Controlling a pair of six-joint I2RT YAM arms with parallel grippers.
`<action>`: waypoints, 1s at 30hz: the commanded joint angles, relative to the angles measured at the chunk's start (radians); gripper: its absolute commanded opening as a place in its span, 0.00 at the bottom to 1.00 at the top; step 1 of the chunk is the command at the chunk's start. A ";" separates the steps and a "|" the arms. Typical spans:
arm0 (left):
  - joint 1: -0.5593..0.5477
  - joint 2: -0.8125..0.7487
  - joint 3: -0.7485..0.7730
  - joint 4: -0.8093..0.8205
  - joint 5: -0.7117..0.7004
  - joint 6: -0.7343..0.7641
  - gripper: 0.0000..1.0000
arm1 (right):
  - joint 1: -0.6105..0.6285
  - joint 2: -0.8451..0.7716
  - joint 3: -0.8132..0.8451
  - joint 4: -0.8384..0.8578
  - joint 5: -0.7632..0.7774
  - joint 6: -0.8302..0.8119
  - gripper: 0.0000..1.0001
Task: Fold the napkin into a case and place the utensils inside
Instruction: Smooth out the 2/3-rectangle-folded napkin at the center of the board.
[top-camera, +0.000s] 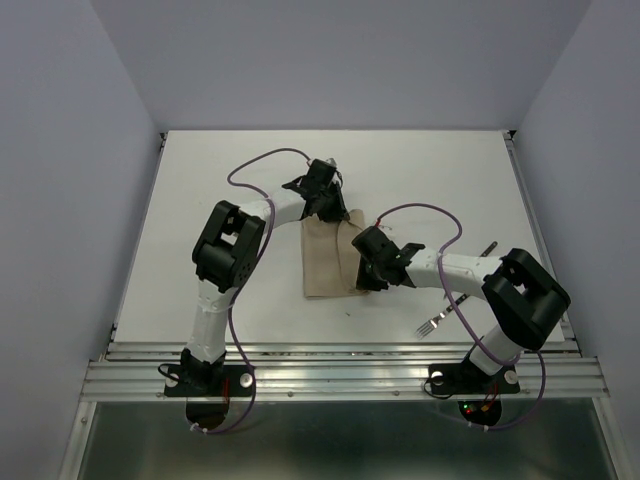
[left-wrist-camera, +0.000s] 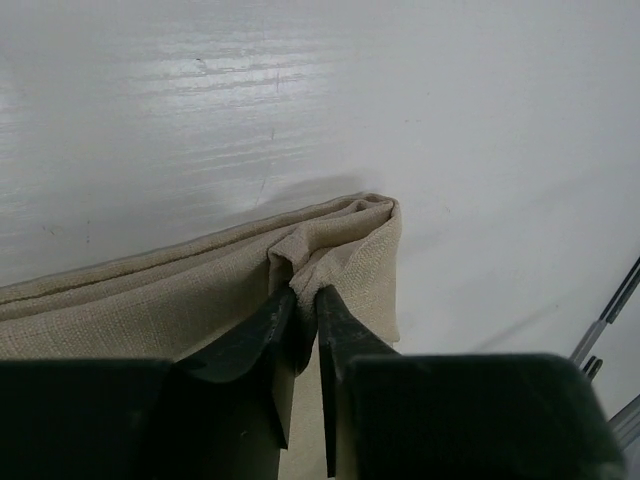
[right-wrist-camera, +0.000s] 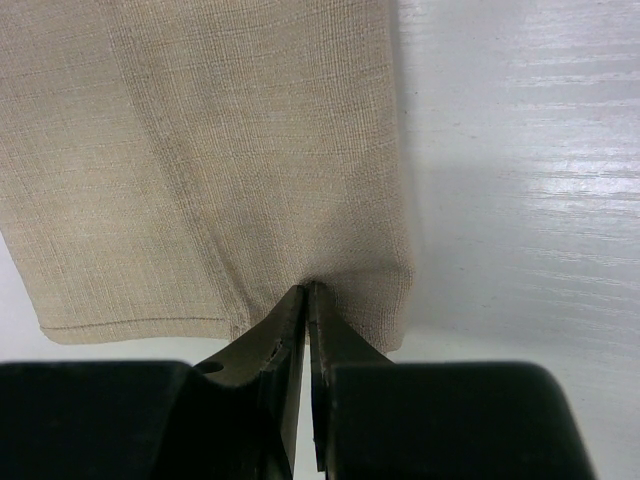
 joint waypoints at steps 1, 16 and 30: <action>-0.004 -0.008 0.048 -0.004 -0.016 0.020 0.21 | 0.012 0.009 -0.025 -0.102 0.037 -0.002 0.11; 0.011 0.012 0.074 -0.019 0.008 0.066 0.40 | 0.012 0.008 -0.046 -0.093 0.031 0.002 0.11; 0.026 0.020 0.022 0.030 0.054 0.094 0.00 | 0.012 -0.095 -0.007 -0.134 0.118 -0.016 0.13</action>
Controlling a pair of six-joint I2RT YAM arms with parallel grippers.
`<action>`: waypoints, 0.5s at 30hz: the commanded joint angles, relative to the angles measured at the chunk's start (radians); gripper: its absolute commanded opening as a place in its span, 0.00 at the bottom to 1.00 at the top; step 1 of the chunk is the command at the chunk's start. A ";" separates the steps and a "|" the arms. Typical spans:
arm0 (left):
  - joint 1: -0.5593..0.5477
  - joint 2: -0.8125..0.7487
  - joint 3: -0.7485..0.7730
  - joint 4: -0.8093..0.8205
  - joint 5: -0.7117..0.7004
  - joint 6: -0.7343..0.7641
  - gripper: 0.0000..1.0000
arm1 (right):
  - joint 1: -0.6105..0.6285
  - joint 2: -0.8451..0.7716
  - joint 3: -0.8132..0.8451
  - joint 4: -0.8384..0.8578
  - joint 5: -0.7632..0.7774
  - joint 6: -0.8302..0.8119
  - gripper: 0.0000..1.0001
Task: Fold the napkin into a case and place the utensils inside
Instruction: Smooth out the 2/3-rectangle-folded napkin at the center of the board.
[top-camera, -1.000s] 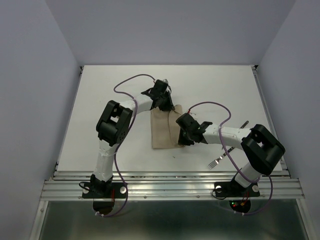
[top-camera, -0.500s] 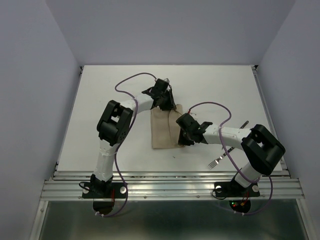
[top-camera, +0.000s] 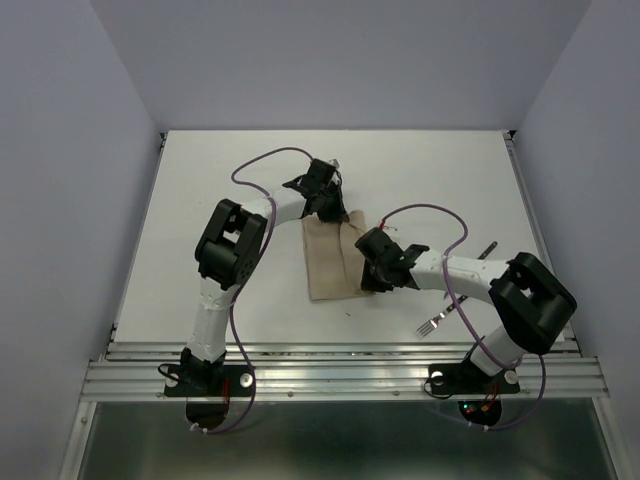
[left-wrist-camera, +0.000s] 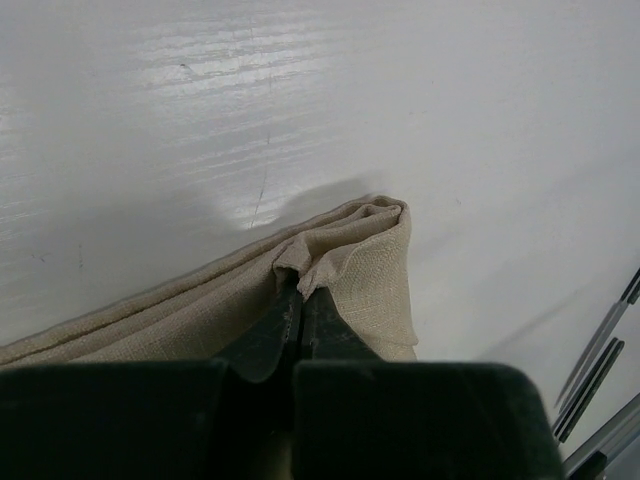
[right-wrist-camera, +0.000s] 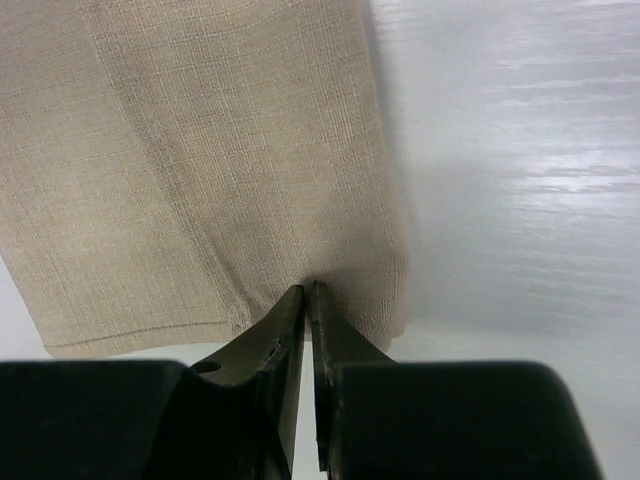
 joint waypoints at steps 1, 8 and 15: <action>0.008 -0.017 -0.016 0.055 0.020 0.036 0.00 | 0.012 -0.108 0.035 -0.119 0.106 -0.025 0.15; 0.008 -0.025 -0.062 0.087 0.057 0.040 0.00 | -0.126 -0.178 0.157 -0.091 0.144 -0.073 0.33; 0.008 -0.029 -0.075 0.112 0.078 0.037 0.00 | -0.281 0.096 0.381 -0.047 0.019 -0.158 0.13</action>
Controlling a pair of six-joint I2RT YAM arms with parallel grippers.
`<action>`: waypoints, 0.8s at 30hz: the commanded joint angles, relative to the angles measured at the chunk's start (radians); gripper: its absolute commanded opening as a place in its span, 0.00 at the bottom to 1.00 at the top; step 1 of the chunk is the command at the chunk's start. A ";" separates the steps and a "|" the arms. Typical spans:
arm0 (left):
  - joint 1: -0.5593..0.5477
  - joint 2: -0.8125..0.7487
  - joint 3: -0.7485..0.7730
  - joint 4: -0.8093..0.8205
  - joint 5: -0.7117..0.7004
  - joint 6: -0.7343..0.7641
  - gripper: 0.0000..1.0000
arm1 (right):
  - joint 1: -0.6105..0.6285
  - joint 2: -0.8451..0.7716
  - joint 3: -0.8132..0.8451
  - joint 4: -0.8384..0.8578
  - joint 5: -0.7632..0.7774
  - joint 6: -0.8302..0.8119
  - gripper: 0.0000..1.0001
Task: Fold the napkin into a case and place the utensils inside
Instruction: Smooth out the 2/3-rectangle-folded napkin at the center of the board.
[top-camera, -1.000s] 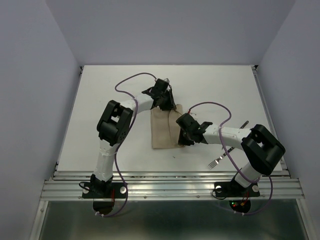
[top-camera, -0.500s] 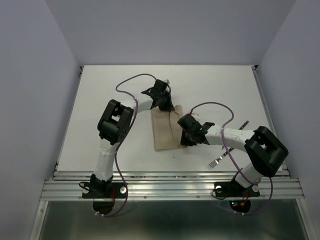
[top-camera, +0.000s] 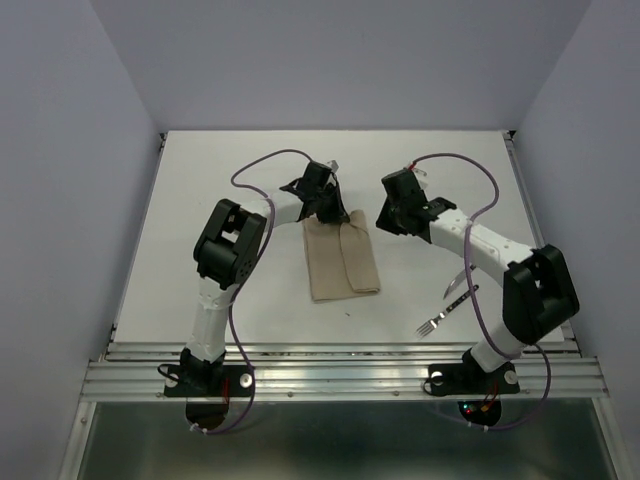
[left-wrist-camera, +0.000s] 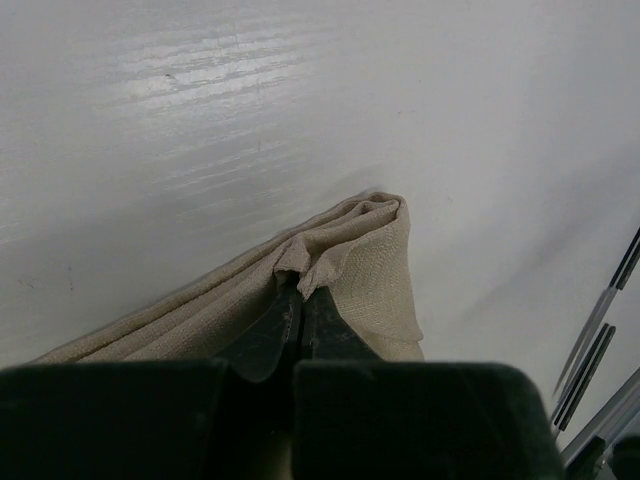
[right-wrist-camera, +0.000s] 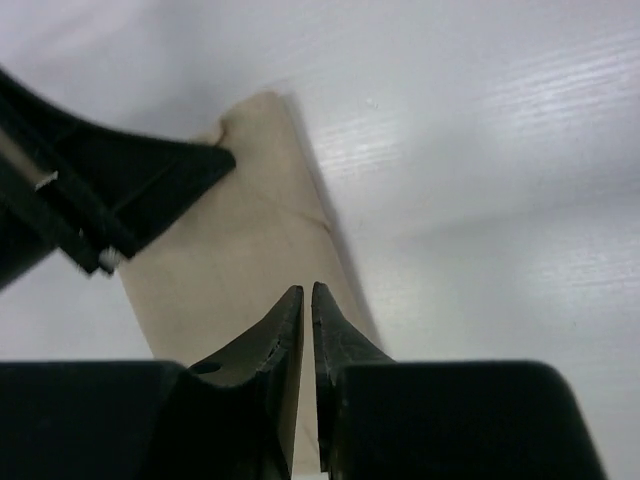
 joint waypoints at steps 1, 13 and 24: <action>0.001 -0.031 -0.022 0.018 0.014 0.024 0.00 | -0.049 0.168 0.133 0.038 -0.060 -0.068 0.11; 0.003 -0.025 -0.039 0.021 0.031 0.025 0.00 | -0.049 0.364 0.250 0.120 -0.125 -0.067 0.09; 0.010 -0.032 -0.054 0.024 0.037 0.030 0.00 | -0.049 0.516 0.311 0.116 -0.056 -0.069 0.09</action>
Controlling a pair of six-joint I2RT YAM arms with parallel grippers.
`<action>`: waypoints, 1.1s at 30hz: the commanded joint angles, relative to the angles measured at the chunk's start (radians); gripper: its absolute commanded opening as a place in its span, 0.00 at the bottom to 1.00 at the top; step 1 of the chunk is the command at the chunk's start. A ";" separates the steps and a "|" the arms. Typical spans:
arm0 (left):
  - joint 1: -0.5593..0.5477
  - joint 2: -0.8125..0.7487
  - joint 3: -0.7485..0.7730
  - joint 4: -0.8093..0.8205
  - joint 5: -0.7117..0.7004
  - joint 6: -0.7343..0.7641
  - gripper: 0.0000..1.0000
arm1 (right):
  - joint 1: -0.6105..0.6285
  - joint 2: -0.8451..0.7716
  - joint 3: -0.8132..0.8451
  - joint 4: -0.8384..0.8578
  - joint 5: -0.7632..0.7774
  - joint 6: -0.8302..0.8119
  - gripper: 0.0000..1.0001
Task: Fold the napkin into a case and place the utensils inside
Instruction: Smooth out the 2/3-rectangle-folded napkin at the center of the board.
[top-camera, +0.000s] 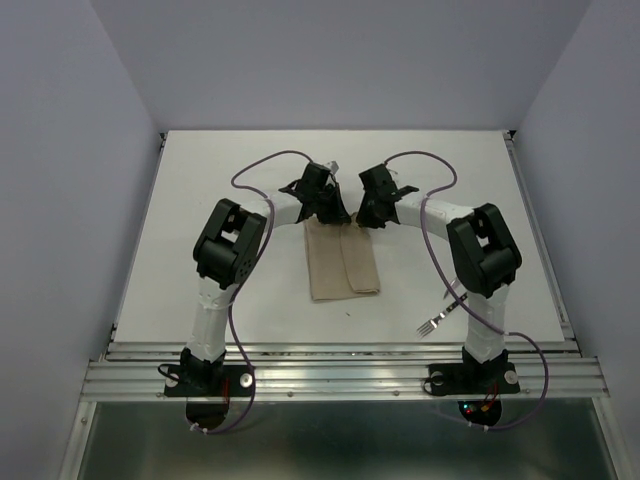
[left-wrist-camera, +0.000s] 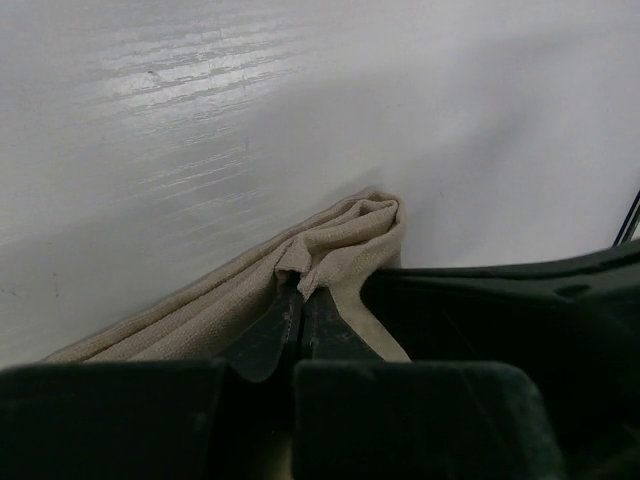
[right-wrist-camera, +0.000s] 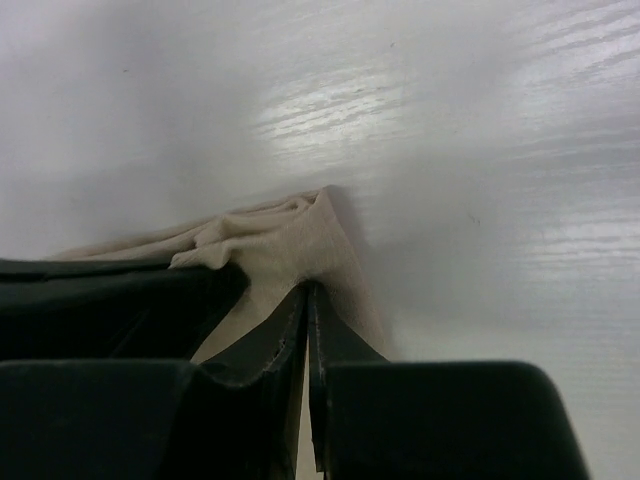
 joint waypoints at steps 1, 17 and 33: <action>0.005 -0.034 -0.033 -0.019 0.003 0.031 0.00 | 0.004 0.077 0.046 0.030 0.047 -0.012 0.09; 0.013 -0.186 -0.016 -0.123 -0.088 0.068 0.28 | 0.004 0.042 -0.042 0.036 0.024 0.039 0.08; 0.013 -0.239 -0.099 -0.084 -0.051 0.027 0.00 | 0.004 -0.031 -0.138 0.028 0.004 0.089 0.08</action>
